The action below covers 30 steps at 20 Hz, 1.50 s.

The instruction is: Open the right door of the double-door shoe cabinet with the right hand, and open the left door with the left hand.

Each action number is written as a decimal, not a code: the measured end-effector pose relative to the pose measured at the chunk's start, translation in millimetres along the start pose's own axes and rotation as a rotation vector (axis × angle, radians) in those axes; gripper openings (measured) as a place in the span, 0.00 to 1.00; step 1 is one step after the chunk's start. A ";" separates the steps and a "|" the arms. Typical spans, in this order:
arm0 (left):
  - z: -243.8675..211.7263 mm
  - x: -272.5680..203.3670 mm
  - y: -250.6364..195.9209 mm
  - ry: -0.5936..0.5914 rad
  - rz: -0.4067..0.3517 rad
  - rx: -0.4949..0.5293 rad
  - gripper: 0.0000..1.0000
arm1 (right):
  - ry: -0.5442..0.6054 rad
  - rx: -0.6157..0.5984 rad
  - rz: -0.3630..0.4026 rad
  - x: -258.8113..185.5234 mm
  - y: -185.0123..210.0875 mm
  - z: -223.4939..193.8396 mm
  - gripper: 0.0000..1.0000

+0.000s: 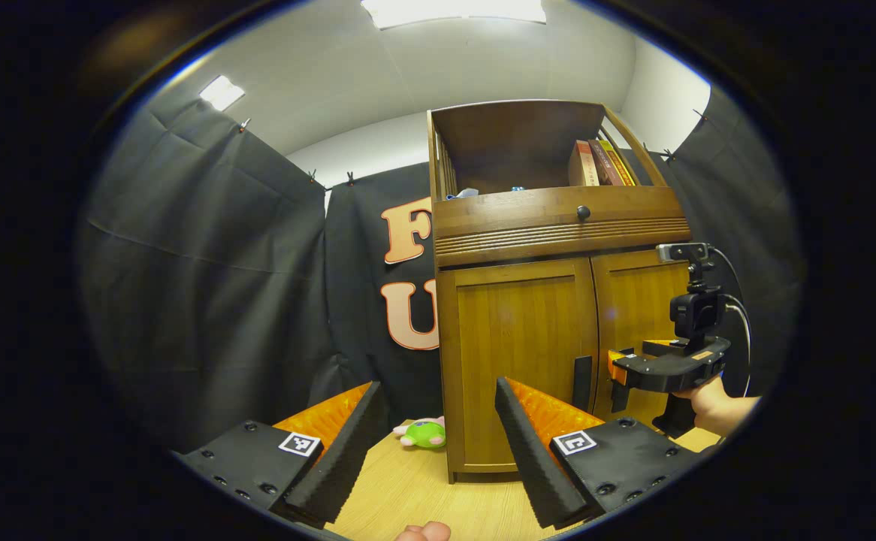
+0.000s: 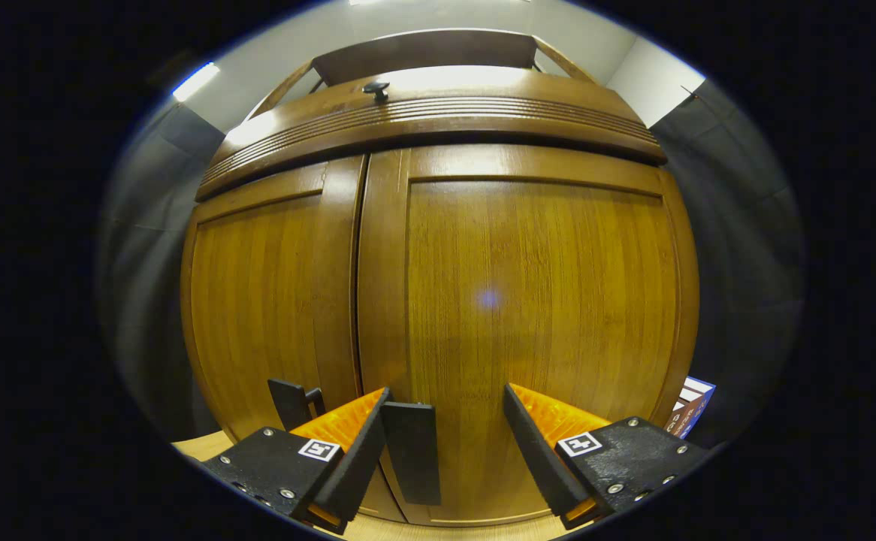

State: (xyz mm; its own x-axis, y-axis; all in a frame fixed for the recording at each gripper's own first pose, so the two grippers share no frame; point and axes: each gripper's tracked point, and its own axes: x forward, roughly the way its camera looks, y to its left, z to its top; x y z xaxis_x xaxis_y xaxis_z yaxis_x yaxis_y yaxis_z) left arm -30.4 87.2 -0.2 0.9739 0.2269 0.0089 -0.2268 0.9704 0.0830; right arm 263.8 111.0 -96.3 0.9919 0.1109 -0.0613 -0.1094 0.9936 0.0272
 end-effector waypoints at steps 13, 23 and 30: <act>1.4 -6.6 -9.5 0.001 -0.023 -0.012 0.96 | 0.052 0.049 0.108 -9.3 26.3 -4.3 0.27; 5.1 -19.4 -35.8 0.000 -0.081 -0.028 0.97 | 0.026 0.039 0.145 -97.4 5.9 -4.3 0.26; 12.5 -26.0 -53.3 -0.015 -0.116 -0.031 0.96 | 0.034 0.048 0.130 -144.8 -19.2 -3.3 0.26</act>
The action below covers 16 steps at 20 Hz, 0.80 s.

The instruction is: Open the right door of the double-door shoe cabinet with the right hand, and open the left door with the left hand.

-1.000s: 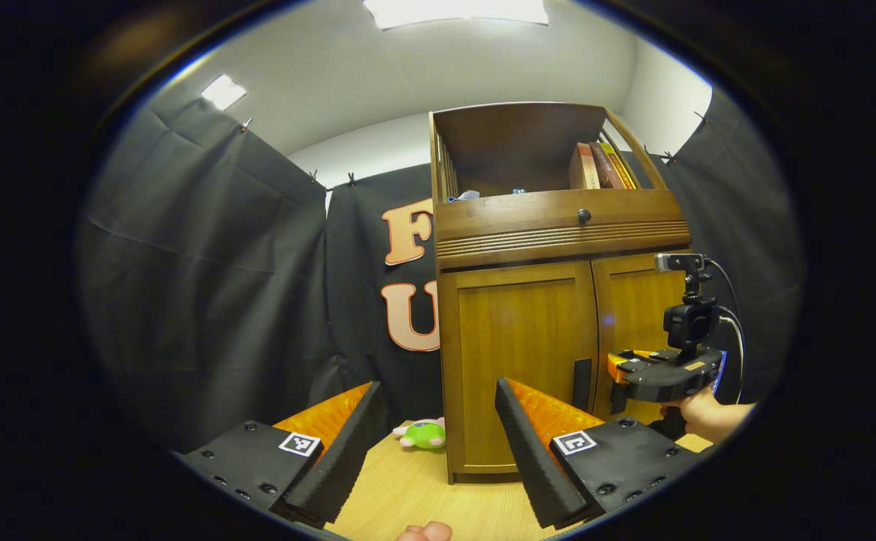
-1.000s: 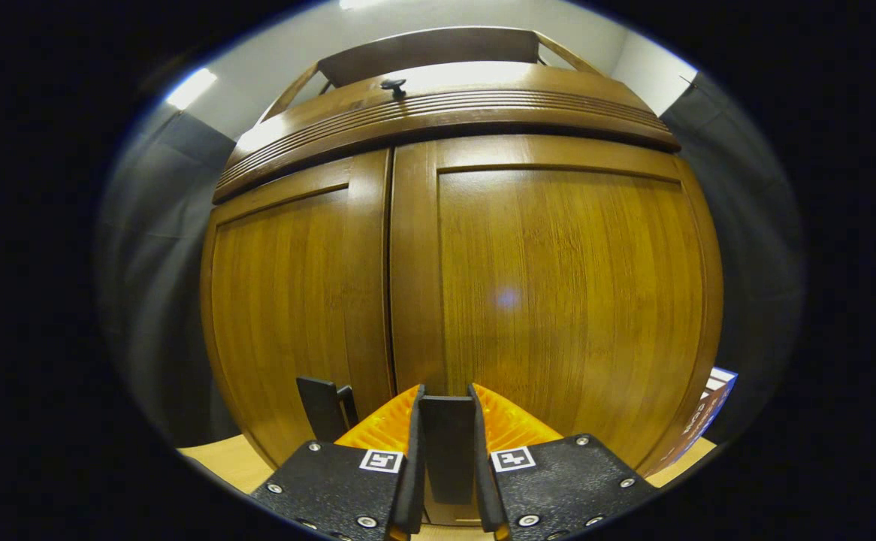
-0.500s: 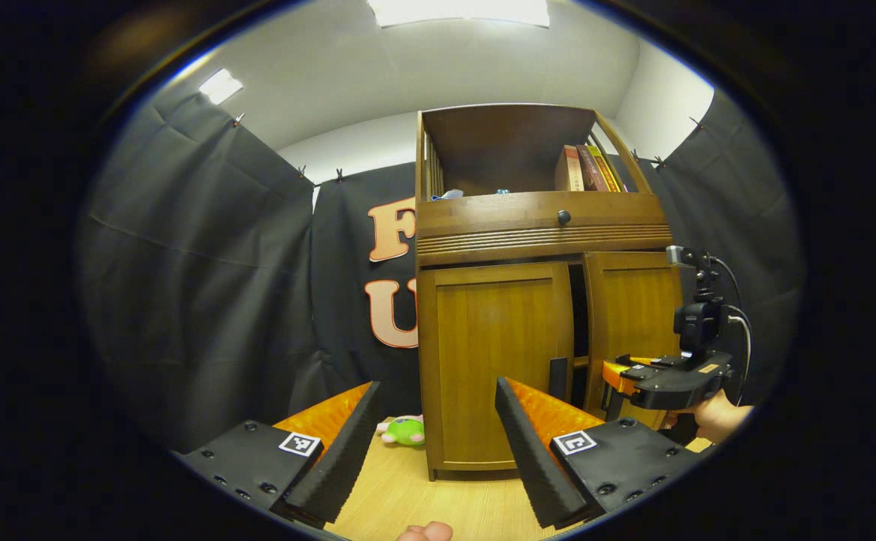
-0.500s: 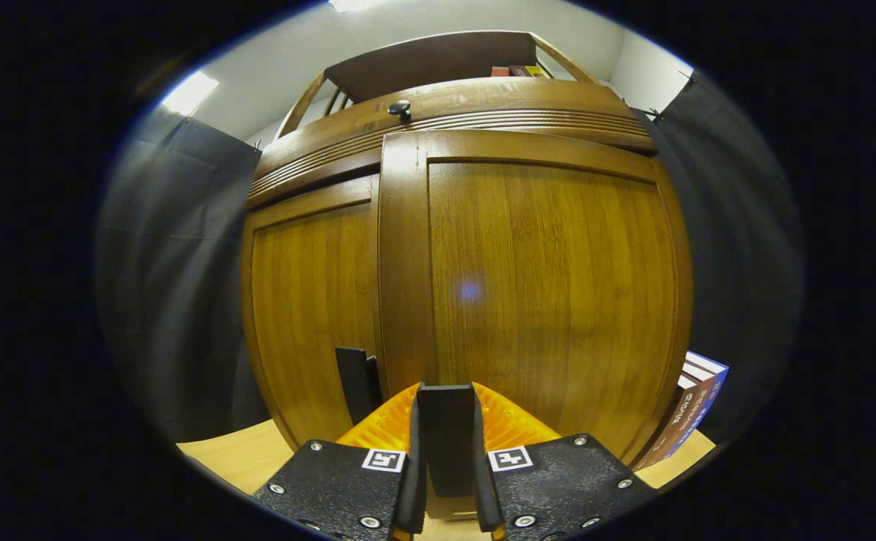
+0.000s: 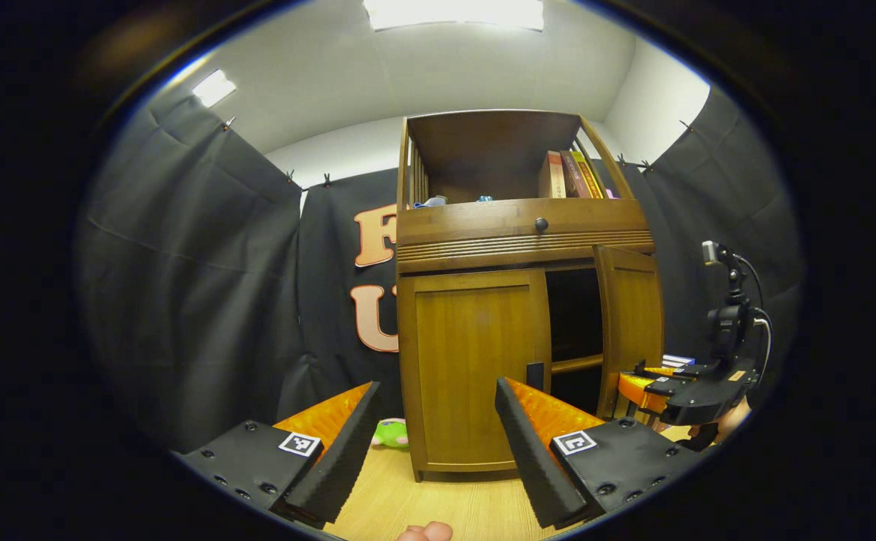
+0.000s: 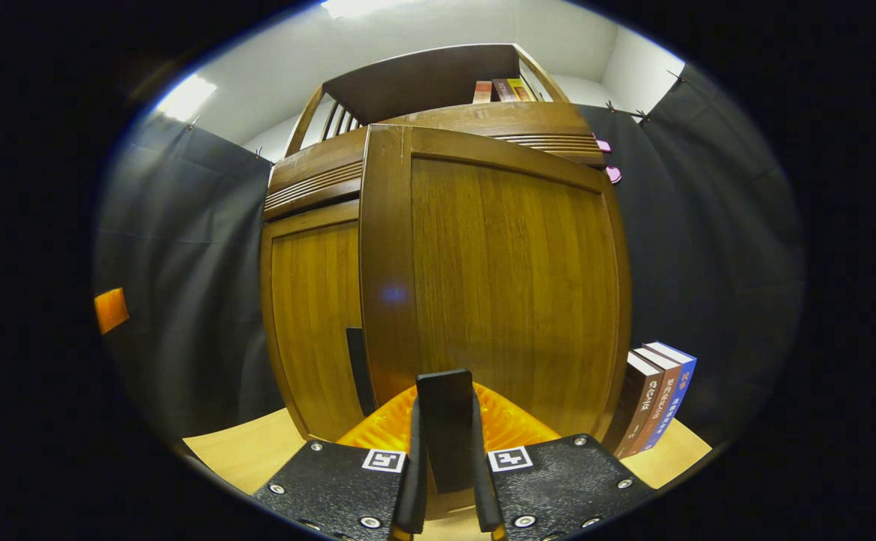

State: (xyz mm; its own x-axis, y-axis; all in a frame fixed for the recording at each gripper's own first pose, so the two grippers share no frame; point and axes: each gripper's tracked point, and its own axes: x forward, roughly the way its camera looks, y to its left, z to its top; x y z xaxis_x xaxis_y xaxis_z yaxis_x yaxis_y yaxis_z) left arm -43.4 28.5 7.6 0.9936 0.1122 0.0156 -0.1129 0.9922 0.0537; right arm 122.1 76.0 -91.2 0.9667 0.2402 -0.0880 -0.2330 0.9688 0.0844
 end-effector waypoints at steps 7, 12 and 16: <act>-1.0 3.1 -28.8 0.001 -0.057 -0.016 0.95 | 0.021 -0.070 -0.046 -44.3 -24.5 -1.8 0.26; -2.9 3.5 -47.2 0.007 -0.086 -0.032 0.95 | 0.018 -0.023 -0.092 -72.0 -51.9 1.9 0.22; -1.0 4.1 -59.8 -0.001 -0.106 -0.037 0.96 | 0.016 -0.058 -0.165 -93.7 -86.2 2.8 0.18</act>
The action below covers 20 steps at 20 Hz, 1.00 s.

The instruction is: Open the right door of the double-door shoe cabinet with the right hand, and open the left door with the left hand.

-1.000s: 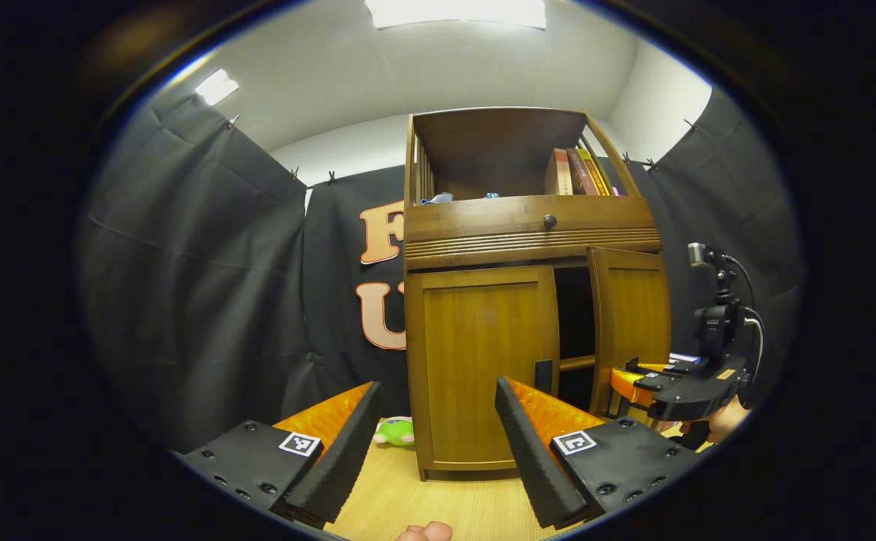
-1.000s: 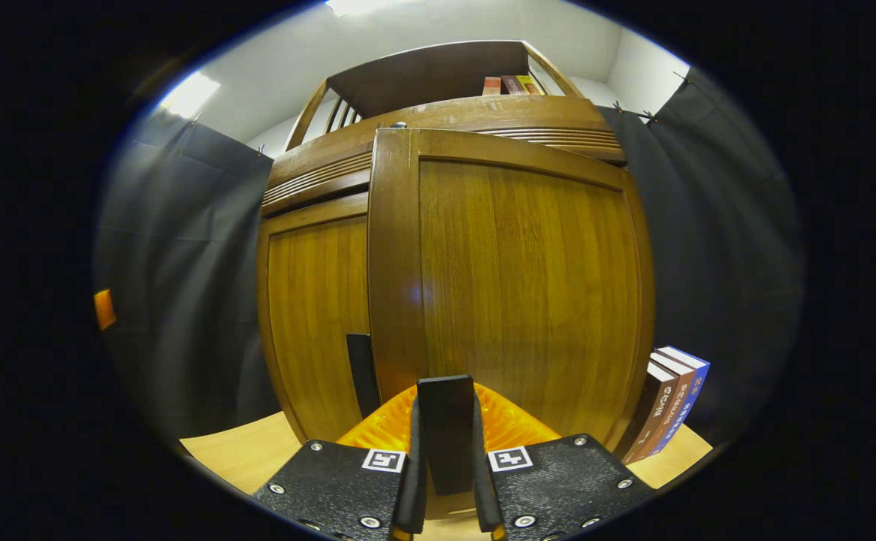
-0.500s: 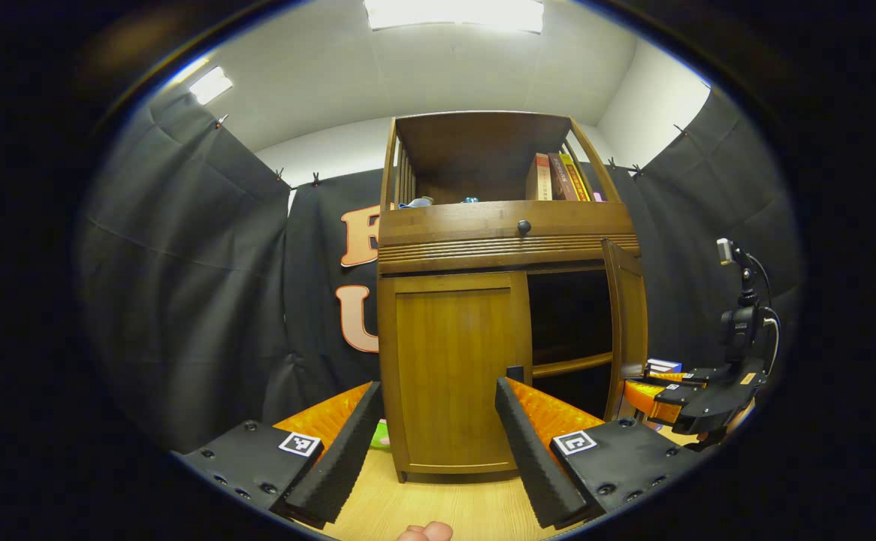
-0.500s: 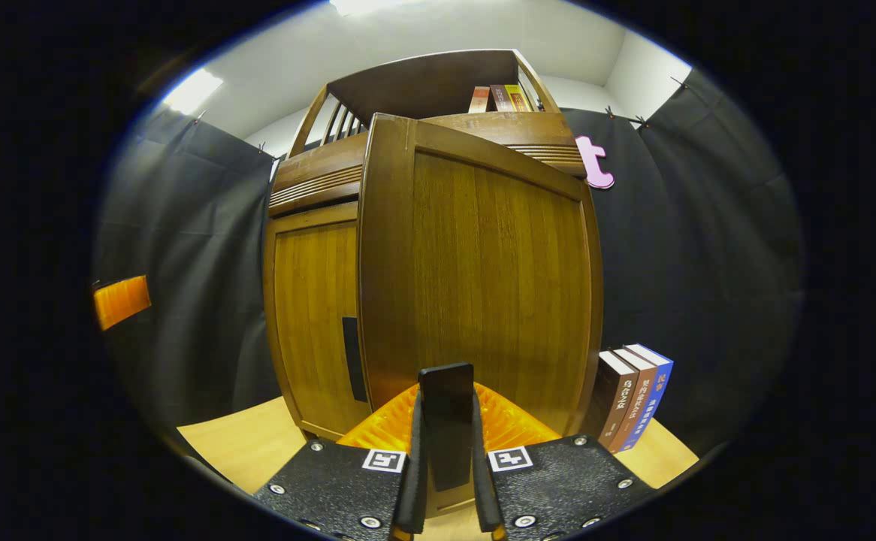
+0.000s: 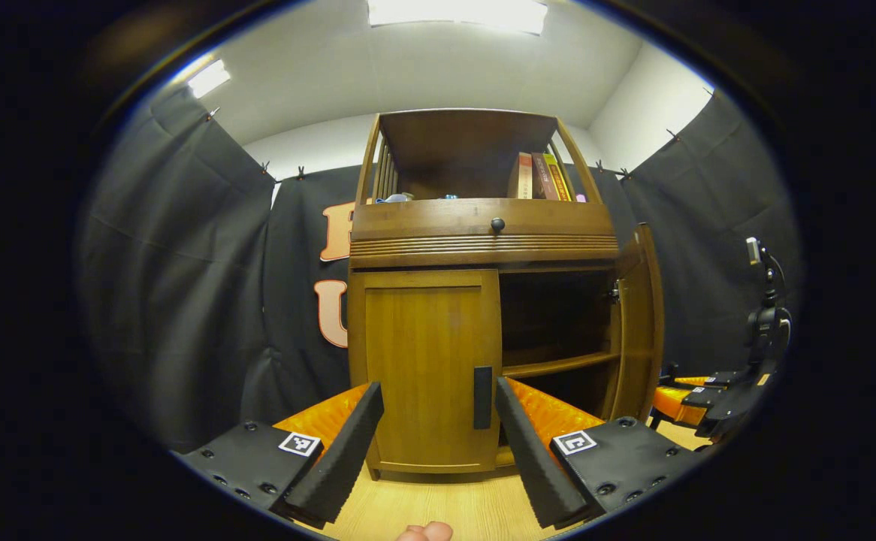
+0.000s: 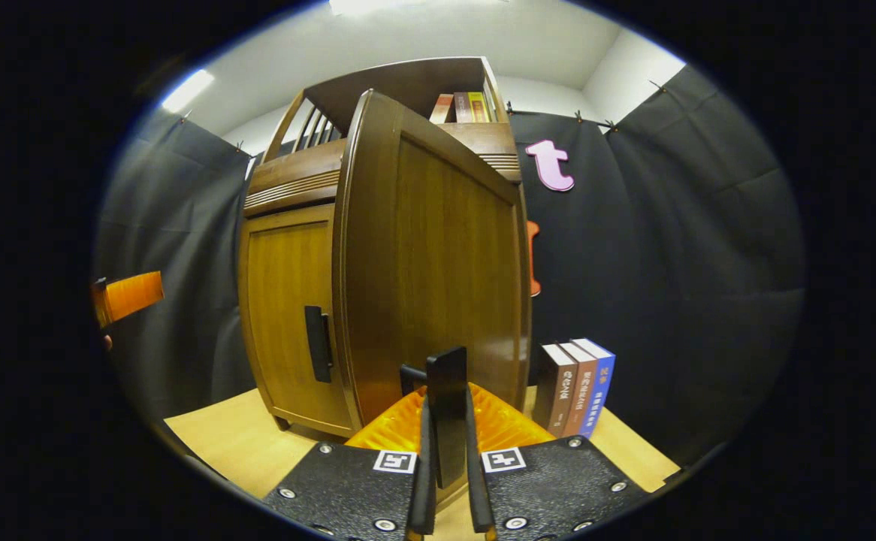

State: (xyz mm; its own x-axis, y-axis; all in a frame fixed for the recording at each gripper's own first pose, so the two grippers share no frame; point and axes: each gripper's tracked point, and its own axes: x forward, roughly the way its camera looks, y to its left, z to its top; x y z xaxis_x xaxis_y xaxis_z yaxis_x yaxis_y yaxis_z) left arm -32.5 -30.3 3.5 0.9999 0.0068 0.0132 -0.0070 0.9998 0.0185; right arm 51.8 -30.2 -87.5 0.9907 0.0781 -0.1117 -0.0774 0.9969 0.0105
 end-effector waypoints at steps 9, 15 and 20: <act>-1.8 3.0 -24.3 0.001 -0.047 -0.008 0.96 | 0.047 -0.090 -0.105 -20.9 -75.9 -29.0 0.07; -3.4 3.7 -23.5 0.003 -0.039 -0.009 0.95 | 0.051 0.012 -0.053 -20.8 -109.0 -33.3 0.02; -1.2 2.0 -14.9 -0.005 -0.017 -0.004 0.98 | 0.055 -0.014 0.050 -20.1 -132.5 -33.4 0.02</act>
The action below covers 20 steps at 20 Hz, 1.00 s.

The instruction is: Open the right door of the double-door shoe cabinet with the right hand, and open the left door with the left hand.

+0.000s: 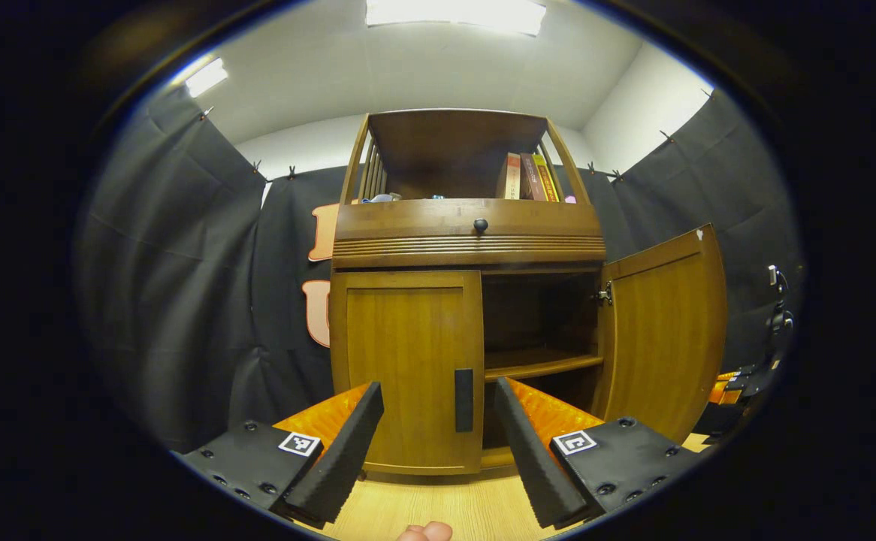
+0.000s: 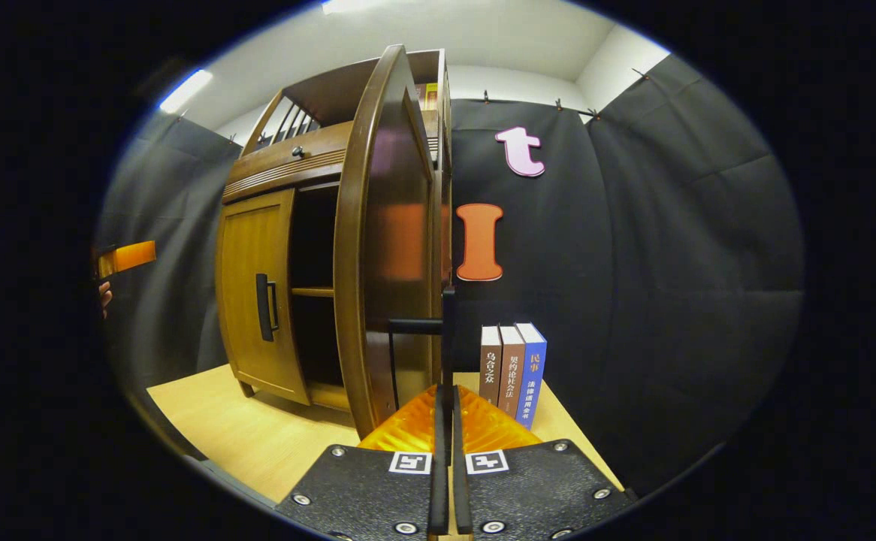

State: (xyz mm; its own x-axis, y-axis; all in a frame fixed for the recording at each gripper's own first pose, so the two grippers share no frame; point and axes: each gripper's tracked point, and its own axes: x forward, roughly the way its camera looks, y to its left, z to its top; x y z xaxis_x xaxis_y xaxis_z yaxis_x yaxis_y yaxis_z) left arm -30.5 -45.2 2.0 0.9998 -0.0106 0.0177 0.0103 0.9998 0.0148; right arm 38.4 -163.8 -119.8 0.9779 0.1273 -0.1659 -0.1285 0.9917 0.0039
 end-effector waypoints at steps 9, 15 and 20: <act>0.4 -2.5 10.9 0.002 0.023 -0.011 0.96 | -0.003 -0.004 0.121 3.1 -18.2 2.3 0.03; -7.4 -2.7 2.4 -0.015 0.051 -0.049 0.95 | 0.029 0.036 0.139 -10.0 -18.6 -1.3 0.06; -25.7 2.6 -4.3 0.032 0.035 -0.097 0.98 | -0.005 0.067 0.023 -63.3 -25.3 7.8 0.03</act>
State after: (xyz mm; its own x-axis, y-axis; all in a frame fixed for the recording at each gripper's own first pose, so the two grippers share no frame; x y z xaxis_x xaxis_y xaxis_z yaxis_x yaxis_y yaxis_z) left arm -27.4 -49.2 -23.7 0.9996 0.0236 -0.0149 -0.0247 0.9964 -0.0816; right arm -19.1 -196.9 -101.8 0.9756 0.1501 -0.1604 -0.1398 0.9875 0.0734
